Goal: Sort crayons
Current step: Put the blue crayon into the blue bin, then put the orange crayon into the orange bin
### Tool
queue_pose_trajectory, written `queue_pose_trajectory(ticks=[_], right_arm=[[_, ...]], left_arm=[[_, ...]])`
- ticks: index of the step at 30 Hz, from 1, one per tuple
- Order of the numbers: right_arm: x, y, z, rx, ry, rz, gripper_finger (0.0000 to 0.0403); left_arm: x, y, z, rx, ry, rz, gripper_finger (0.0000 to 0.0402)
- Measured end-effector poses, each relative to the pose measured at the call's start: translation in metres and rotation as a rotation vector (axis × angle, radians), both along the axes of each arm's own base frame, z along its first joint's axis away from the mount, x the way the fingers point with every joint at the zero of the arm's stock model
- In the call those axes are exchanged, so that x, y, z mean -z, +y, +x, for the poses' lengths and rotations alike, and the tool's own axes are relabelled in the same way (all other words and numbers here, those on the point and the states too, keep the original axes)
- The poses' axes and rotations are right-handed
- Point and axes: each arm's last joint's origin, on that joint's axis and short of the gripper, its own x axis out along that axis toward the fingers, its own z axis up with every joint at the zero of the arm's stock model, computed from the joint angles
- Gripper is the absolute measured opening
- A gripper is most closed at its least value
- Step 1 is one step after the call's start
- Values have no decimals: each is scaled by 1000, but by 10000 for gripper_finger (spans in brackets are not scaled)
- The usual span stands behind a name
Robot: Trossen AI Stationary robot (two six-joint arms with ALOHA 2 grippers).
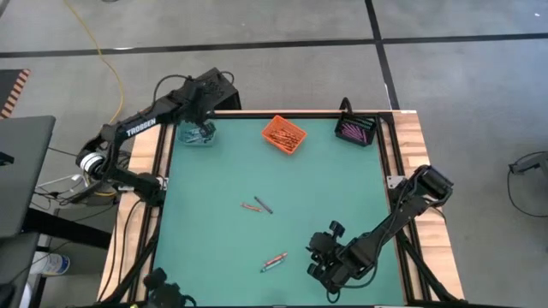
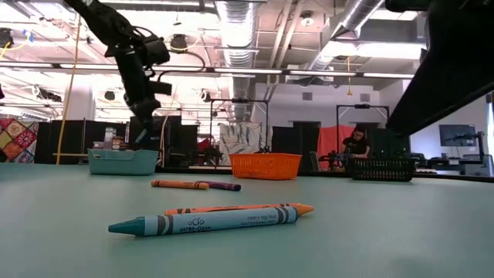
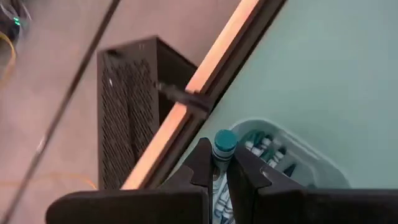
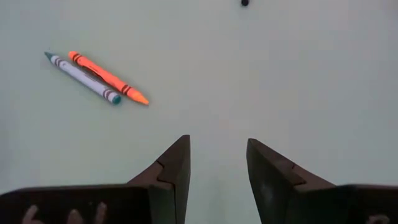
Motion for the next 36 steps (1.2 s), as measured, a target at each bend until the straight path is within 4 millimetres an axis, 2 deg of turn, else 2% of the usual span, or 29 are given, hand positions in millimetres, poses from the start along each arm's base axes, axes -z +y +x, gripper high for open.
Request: queue_pose_trajectory(ticks=[6, 14, 19, 27, 32, 36], right_arm=[[0, 1, -1, -14, 3, -7, 148], [0, 1, -1, -25, 9, -18, 148], [0, 1, -1, -26, 10, -18, 148], [0, -1, 0, -20, 10, -18, 148], [0, -1, 1, -18, 7, -15, 148], [0, -1, 1, -19, 5, -14, 148]], left_arm=[[14, 6, -10, -85, 50, -93, 7], [40, 7, -9, -76, 178, -230, 10], [51, 8, -8, -91, 214, -282, 42], [52, 2, 1, -104, 210, -279, 100], [49, -7, 7, -95, 234, -271, 108], [40, -16, 16, -62, 224, -257, 109]])
